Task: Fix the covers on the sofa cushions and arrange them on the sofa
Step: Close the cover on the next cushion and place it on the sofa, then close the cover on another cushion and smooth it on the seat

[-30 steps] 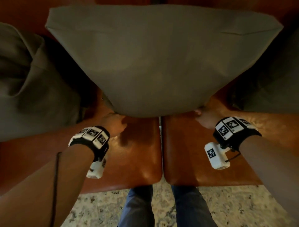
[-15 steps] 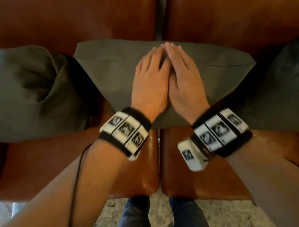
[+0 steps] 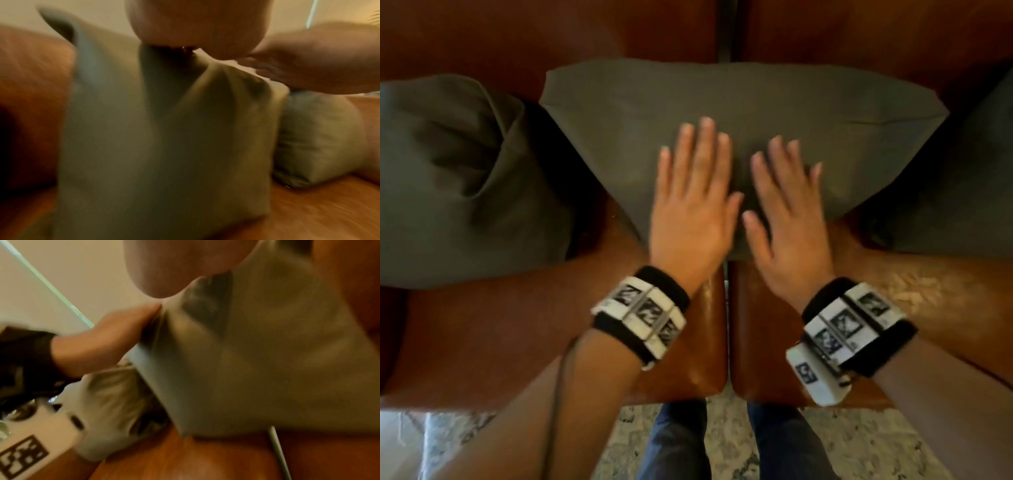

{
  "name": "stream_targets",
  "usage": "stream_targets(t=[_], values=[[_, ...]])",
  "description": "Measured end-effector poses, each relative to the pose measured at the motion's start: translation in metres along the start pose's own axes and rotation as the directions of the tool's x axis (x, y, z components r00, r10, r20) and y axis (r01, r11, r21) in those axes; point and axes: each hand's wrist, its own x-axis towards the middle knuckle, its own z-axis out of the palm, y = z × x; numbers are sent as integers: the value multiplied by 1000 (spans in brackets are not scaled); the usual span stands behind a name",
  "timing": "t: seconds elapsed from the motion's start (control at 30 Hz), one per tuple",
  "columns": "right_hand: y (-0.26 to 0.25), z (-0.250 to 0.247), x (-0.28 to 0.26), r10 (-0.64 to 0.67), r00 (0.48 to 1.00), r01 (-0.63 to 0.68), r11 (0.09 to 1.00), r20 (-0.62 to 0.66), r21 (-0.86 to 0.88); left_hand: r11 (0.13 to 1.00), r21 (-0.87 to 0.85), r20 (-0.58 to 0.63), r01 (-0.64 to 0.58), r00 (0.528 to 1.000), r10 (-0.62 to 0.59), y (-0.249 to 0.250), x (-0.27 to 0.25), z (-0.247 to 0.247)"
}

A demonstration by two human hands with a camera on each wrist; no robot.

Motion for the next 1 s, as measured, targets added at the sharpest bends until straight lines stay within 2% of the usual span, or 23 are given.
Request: stream_targets(t=[0.07,0.17,0.23,0.33,0.37,0.4,0.43,0.47,0.5,0.53,0.57,0.6,0.63,0.7,0.83,0.9,1.0], values=[[0,18,-14,0,1000,0,1000,3,-16,1000,25,18,-6,1000,6,1,-7,13],[29,21,-30,111,994,-111,990,-5,-85,989,82,-6,124,992,-124,-42,-15,17],[39,12,-42,139,990,-140,985,-10,-103,983,91,-68,161,986,-155,-71,-31,11],[16,3,-59,87,993,-84,996,-85,34,990,-31,-189,136,972,-140,-80,-66,-2],[1,7,-61,38,997,-32,995,-66,92,992,-110,-166,65,983,-83,-72,-76,-4],[-16,13,-62,-13,1000,11,990,13,140,982,-186,-65,-21,998,9,-61,-82,-4],[-32,23,-60,-44,984,14,985,171,171,969,-235,122,-74,987,105,-49,-87,1],[-45,35,-57,-32,925,-30,987,379,156,967,-242,353,-83,920,168,-39,-88,11],[-53,49,-51,18,818,-82,993,575,86,975,-214,558,-56,812,169,-33,-87,23],[-53,64,-44,98,696,-126,992,712,-13,984,-175,695,-33,704,147,-32,-84,40],[-48,79,-38,169,596,-147,984,785,-100,987,-159,779,-16,613,135,-34,-79,56],[-41,91,-33,218,541,-165,975,812,-151,986,-167,817,16,562,130,-40,-75,71],[-32,102,-29,248,525,-177,967,814,-181,983,-179,816,40,564,126,-46,-69,83],[-15,113,-24,284,543,-195,958,791,-210,980,-188,778,65,619,108,-63,-61,102],[29,97,-35,388,513,-266,920,766,-287,984,-105,802,146,597,-3,-115,-66,113],[48,78,-45,511,486,-364,856,709,-367,981,-67,787,184,614,-61,-141,-78,106],[62,50,-61,654,426,-512,744,626,-429,942,-54,742,332,645,-185,-163,-99,87]])
